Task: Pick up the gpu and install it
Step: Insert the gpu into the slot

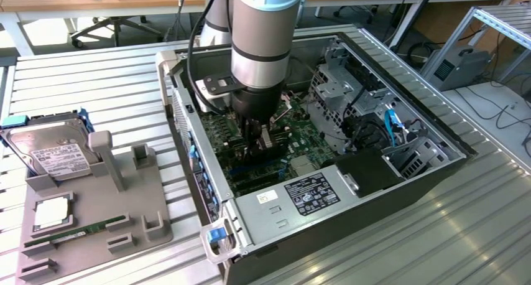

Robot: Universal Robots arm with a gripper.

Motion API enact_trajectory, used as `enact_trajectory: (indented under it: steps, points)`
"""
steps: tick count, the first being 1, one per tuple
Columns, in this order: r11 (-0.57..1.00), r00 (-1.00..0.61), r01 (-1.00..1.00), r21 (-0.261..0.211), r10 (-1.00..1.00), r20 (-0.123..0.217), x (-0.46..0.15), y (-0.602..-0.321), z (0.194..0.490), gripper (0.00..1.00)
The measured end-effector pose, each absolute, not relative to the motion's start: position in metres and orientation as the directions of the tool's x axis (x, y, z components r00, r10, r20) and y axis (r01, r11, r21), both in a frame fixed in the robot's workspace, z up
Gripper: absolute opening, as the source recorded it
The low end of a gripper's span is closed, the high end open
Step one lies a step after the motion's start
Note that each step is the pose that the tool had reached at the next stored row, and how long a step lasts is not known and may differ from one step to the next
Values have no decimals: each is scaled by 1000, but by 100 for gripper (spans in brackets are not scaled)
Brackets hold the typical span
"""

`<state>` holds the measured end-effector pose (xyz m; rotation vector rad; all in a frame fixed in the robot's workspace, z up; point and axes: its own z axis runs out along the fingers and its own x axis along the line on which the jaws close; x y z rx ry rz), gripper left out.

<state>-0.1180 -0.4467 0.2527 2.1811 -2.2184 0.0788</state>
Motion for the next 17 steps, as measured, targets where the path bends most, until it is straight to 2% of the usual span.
enact_trajectory:
  steps: [5, 6, 12, 17]
  points:
    - [17, -17, -1000, -15, -998, 57, -118, -447, 253, 28]
    - [17, -17, -1000, -15, -998, 56, -118, -447, 253, 35]
    - [17, -17, -1000, -16, -998, 56, -118, -447, 255, 35]
    - [17, -17, -1000, -15, -998, 58, -118, -445, 269, 35]
